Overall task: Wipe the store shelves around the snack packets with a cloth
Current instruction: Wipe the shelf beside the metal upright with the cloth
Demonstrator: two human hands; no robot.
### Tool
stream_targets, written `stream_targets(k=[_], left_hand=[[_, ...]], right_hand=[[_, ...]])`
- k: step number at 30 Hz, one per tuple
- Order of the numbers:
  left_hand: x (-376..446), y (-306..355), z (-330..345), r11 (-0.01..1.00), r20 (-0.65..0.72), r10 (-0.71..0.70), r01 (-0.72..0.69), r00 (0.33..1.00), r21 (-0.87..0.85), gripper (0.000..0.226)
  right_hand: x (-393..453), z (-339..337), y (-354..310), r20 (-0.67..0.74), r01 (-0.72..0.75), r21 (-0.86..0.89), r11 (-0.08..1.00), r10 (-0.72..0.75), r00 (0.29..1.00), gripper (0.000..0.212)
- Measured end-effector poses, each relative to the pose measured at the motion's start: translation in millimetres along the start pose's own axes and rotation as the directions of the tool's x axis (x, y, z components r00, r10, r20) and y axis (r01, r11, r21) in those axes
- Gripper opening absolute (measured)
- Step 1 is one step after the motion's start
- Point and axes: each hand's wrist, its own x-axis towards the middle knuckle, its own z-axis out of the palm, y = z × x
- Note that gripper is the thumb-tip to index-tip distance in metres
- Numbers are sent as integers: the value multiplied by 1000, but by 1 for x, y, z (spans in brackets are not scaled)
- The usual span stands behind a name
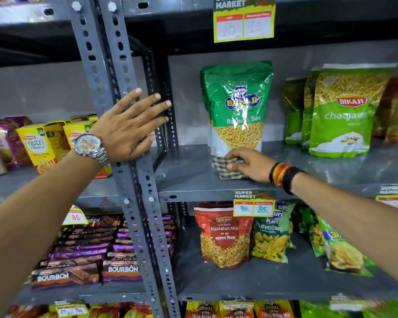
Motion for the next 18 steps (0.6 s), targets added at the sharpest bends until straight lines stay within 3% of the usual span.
stream_targets(k=[6,11,15,18], left_hand=[[-1,1,0,1000,-14,6,-6,1000,-7,55],[0,0,-2,1000,-21,6,-7,1000,-27,54],[-1,1,0,1000,-11,-2,2,1000,-17,55],[0,1,-1,1000,-2,-1,1,1000,-30,56]], right_hand=[[1,15,8,-75,-58,-46,997,54,996,31],[-16,6,1,4,-26,-92,995,27,1000,30],[-67,-19,2,172,25,64,998,-36,984,25],[-62,-31,17,52,24,52,998,-26,998,26]])
